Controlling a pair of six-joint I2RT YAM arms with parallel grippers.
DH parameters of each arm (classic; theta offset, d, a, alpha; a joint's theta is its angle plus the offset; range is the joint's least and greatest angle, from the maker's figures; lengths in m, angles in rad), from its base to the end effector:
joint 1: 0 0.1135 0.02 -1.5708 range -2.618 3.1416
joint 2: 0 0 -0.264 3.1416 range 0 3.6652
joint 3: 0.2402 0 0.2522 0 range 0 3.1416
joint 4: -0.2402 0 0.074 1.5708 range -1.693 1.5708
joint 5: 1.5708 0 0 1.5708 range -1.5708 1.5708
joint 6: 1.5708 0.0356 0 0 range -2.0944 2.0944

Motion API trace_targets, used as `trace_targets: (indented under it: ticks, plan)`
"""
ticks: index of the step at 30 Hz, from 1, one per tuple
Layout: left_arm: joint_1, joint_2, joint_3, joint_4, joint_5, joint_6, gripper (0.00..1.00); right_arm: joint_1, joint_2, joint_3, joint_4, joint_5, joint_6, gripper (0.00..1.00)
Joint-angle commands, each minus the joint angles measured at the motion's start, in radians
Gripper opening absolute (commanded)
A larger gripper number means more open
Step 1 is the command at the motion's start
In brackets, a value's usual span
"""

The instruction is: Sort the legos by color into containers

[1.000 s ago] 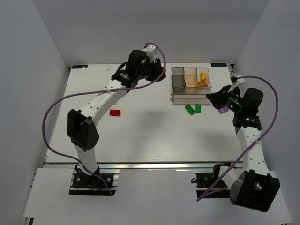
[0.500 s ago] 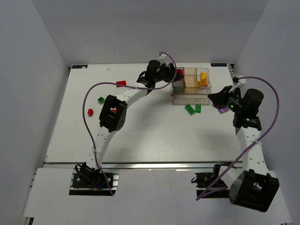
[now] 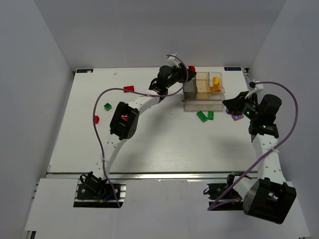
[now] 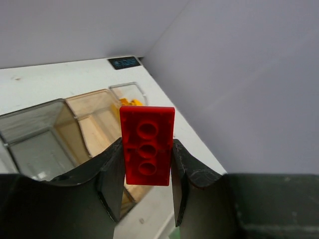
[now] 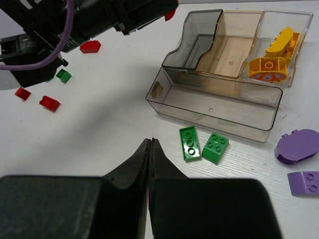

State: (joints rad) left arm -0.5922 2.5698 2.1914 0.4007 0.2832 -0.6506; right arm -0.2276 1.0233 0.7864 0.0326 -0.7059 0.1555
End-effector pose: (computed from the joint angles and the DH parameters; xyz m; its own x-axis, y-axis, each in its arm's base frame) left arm 0.4922 -0.3431 0.2240 -0.4503 -0.3980 -0.7993 0.6221 0.5023 -0.6006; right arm 0.2329 -0.0302 0.3192 -0.2645 0.1823 -0.9470 -0.4111 0.8670 0.2817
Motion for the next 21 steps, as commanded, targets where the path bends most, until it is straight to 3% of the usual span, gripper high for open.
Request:
trace_targets:
  ticks: [1,9,13,17,21]
  plan:
    - [-0.001,0.021,0.042,-0.013,-0.102,0.032,0.00,-0.010,0.006,-0.012,0.047,-0.006,0.012,0.00]
    - [-0.001,0.076,0.062,0.000,-0.111,0.028,0.01,-0.016,0.012,-0.013,0.047,-0.017,0.012,0.00]
    - [-0.001,0.090,0.080,-0.028,-0.116,0.029,0.12,-0.019,0.011,-0.015,0.050,-0.023,0.015,0.00]
    - [-0.001,0.092,0.080,-0.051,-0.121,0.034,0.41,-0.026,0.011,-0.015,0.052,-0.027,0.018,0.00]
    - [-0.001,0.089,0.080,-0.071,-0.125,0.039,0.60,-0.035,0.009,-0.016,0.055,-0.040,0.024,0.00]
